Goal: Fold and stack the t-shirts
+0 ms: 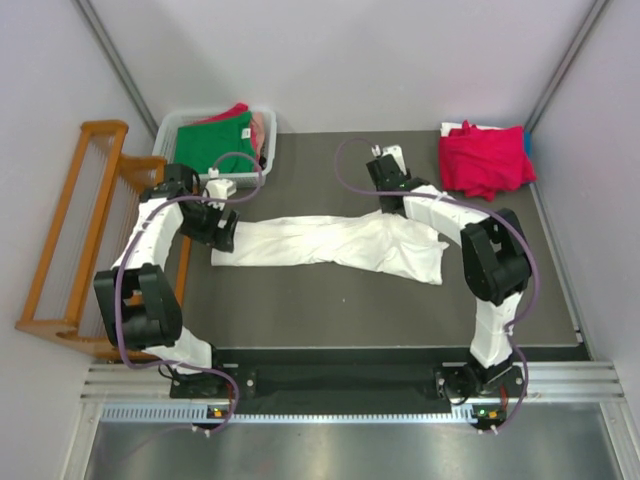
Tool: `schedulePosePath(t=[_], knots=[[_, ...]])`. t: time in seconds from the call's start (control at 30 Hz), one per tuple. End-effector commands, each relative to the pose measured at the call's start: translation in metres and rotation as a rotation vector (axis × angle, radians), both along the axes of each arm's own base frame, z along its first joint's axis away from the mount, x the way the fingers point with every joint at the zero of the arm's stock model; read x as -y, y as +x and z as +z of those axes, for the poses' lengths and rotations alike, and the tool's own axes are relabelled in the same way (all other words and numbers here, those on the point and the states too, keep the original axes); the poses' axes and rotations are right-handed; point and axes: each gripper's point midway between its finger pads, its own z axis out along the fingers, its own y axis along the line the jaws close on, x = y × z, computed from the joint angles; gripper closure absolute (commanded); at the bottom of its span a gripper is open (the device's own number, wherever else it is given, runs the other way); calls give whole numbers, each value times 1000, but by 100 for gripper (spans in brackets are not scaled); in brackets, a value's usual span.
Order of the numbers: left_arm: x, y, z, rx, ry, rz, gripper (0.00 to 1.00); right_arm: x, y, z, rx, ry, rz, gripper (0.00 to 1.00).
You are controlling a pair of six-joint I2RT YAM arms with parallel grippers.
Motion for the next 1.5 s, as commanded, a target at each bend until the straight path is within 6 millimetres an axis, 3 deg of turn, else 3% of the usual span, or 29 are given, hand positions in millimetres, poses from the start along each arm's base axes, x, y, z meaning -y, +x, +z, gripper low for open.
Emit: schedulePosePath(t=[0.0,0.03,0.1,0.3,0.43,0.57,0.63,0.83,1.0,1.23,1.47], knots=[[8,-4,3,15,-27,-24,12,20,21,59,152,-4,-60,50],[8,-3,3,14,-27,-26,12,19,20,62,155,-2,-59,44],[10,-2,4,15,-27,-32,12,17,12,62,148,31,-55,44],[15,0,1,11,-24,-40,13,-5,-25,58,127,37,4,51],[16,1,-3,4,-23,-40,13,-35,-59,62,117,78,84,54],[18,7,-2,13,-19,-41,14,-49,-85,37,37,126,117,56],[19,10,-3,15,-16,-39,14,-48,-85,25,16,120,113,57],[10,28,-15,22,23,-13,14,-56,-70,16,4,110,115,60],[4,54,-29,4,39,14,14,-52,-49,19,12,124,93,60],[1,91,-44,4,41,28,15,-45,-36,11,12,121,72,62],[-2,102,-60,-33,48,34,17,-39,-28,7,11,122,54,63]])
